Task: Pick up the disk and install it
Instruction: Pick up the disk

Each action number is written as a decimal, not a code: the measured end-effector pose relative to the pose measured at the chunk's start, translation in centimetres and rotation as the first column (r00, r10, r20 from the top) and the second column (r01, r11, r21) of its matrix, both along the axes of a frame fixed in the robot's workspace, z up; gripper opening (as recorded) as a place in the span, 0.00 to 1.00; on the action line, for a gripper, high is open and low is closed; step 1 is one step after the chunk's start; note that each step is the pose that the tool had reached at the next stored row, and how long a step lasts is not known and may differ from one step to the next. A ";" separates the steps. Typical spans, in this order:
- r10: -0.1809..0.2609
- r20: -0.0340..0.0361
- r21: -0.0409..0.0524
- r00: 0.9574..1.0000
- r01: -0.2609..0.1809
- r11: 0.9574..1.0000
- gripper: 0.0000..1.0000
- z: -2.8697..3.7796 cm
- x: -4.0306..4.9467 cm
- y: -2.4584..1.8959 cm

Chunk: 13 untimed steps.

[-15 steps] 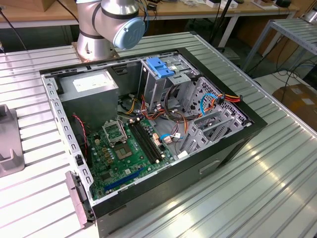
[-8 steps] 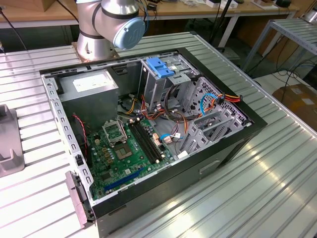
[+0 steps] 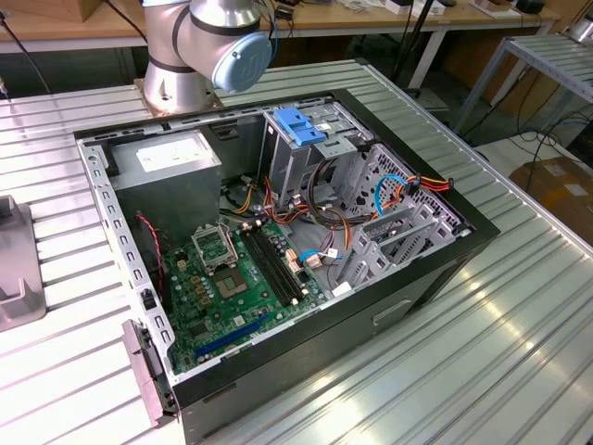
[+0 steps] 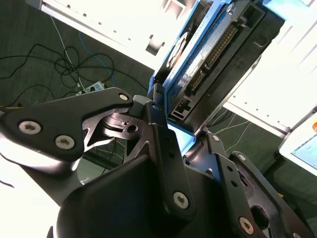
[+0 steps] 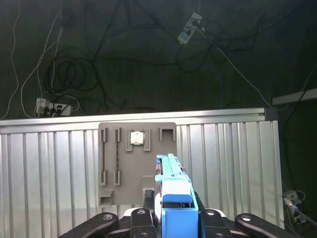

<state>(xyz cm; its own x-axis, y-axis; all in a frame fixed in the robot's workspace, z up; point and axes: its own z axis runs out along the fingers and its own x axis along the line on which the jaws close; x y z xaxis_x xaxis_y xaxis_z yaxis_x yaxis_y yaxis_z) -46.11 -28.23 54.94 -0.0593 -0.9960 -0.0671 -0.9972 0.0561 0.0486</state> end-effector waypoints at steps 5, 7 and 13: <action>0.000 0.000 0.000 1.000 0.000 1.000 0.37 0.00 0.21 -0.01; 0.000 0.000 0.000 1.000 0.000 1.000 0.37 0.00 0.30 -0.02; 0.000 0.000 0.000 1.000 0.000 1.000 0.37 -0.01 0.55 -0.08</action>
